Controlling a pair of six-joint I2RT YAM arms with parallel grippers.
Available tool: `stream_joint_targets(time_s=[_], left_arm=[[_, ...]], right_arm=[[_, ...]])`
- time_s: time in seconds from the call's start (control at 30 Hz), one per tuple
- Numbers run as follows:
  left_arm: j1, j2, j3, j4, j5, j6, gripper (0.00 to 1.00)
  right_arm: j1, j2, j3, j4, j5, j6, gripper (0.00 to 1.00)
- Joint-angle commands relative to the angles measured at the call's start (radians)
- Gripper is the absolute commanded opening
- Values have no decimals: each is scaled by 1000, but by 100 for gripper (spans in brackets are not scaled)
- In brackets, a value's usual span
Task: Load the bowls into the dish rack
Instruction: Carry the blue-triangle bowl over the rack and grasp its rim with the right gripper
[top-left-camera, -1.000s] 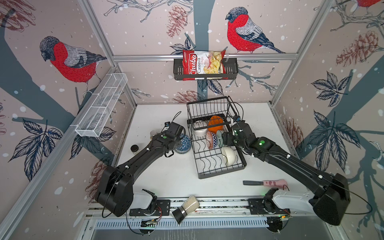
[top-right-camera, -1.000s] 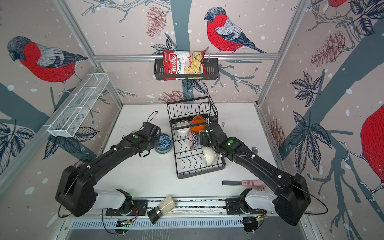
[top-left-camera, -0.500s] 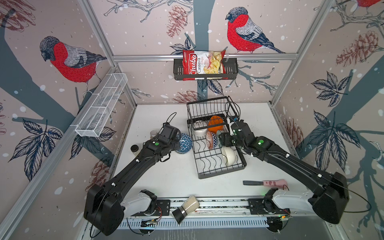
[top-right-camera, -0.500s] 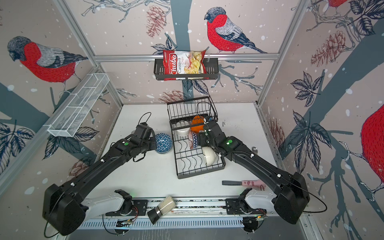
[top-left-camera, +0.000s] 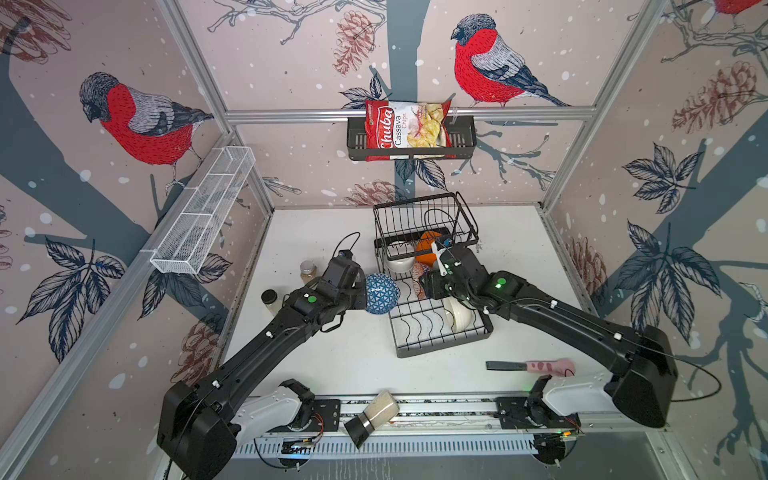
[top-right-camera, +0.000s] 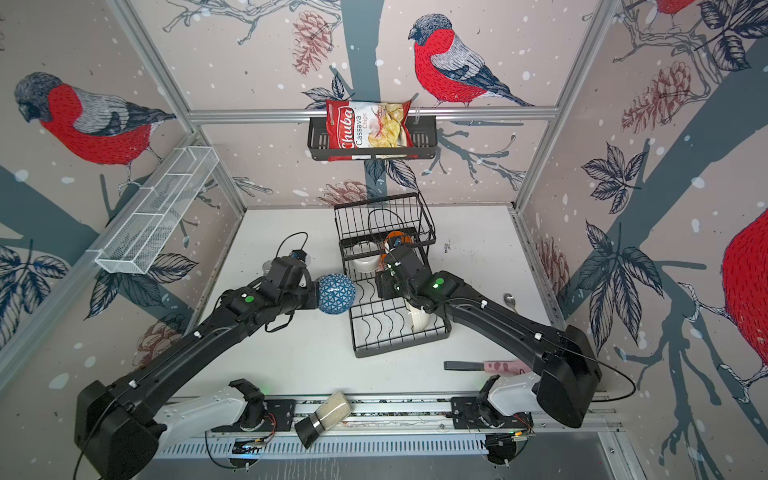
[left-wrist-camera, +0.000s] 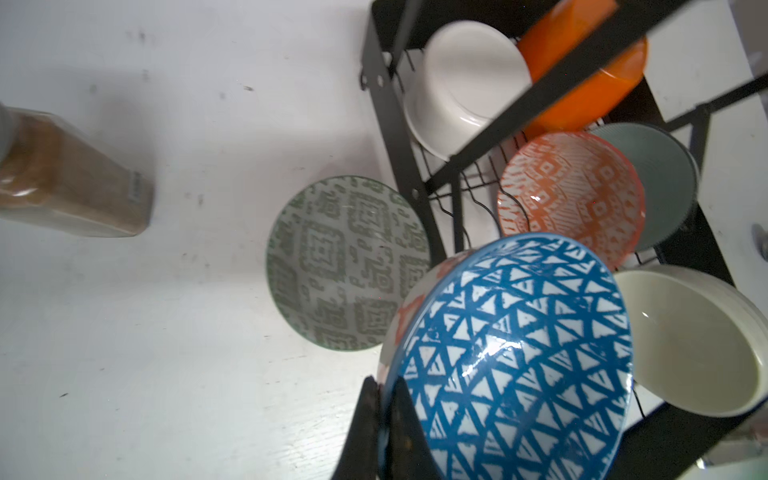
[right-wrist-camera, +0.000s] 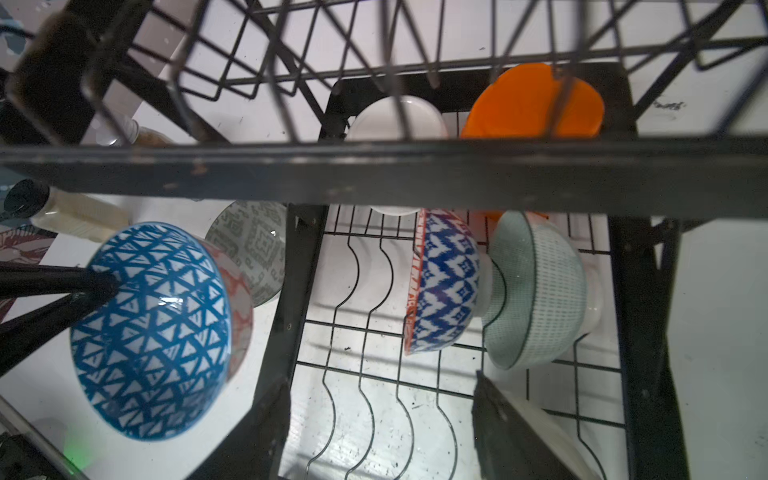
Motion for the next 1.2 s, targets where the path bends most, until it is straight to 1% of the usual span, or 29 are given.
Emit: stream_joint_targets(time_s=[0.0, 0.1, 0.33, 0.5, 0.77, 0.83, 0.93, 1.1, 1.17], left_arm=[[-33, 10, 0, 65, 3, -8, 0], [-54, 16, -11, 91, 8, -20, 0], [-67, 49, -24, 135, 34, -31, 0], [-71, 62, -21, 154, 40, -32, 0], [-73, 67, -16, 153, 39, -29, 0], [-73, 69, -16, 154, 40, -28, 0], [-72, 70, -18, 157, 45, -27, 0], [-73, 70, -20, 166, 54, -27, 0], [-73, 72, -19, 170, 53, -27, 0]], right_arm=[[24, 26, 21, 25, 21, 24, 66], [46, 48, 30, 26, 26, 36, 64], [83, 80, 45, 26, 22, 43, 63], [102, 120, 60, 11, 39, 51, 52], [115, 165, 67, 9, 57, 63, 45], [115, 172, 68, 10, 61, 63, 42], [117, 176, 68, 11, 70, 64, 41], [116, 184, 68, 10, 88, 69, 34], [116, 190, 67, 9, 95, 70, 34]])
